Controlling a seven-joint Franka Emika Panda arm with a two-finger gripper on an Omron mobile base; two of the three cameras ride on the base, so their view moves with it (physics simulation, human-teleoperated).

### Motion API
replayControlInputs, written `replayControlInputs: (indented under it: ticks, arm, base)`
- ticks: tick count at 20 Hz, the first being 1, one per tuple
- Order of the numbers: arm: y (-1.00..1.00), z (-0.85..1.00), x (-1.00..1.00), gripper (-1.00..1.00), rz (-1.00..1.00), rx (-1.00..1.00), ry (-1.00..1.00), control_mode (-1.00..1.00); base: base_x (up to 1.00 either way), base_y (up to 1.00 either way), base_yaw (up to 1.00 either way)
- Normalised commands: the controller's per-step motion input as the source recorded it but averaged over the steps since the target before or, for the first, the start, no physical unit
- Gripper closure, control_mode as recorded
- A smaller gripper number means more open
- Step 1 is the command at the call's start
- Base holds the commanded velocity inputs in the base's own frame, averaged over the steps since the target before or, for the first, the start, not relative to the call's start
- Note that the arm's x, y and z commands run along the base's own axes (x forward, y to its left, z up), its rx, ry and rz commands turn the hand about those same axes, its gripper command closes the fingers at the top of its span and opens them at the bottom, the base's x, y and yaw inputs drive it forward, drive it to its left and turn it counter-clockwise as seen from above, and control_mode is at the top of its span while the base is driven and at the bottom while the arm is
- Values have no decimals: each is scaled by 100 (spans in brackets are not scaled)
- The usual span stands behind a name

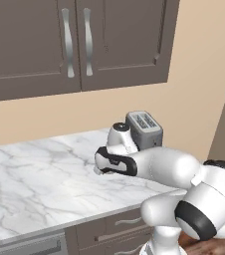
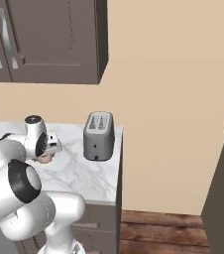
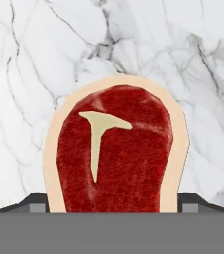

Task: Open the fridge, remove the orange, lemon, and steak, and place them on any counter.

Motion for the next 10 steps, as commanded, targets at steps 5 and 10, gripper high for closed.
replayControlInputs:
  ticks: [5, 10]
  arm:
    - [0, -23, 11, 100, 0, 0, 1, -100]
    - [0, 0, 6, 100, 0, 0, 0, -100]
  base:
    - [0, 0, 0]
    - [0, 0, 0]
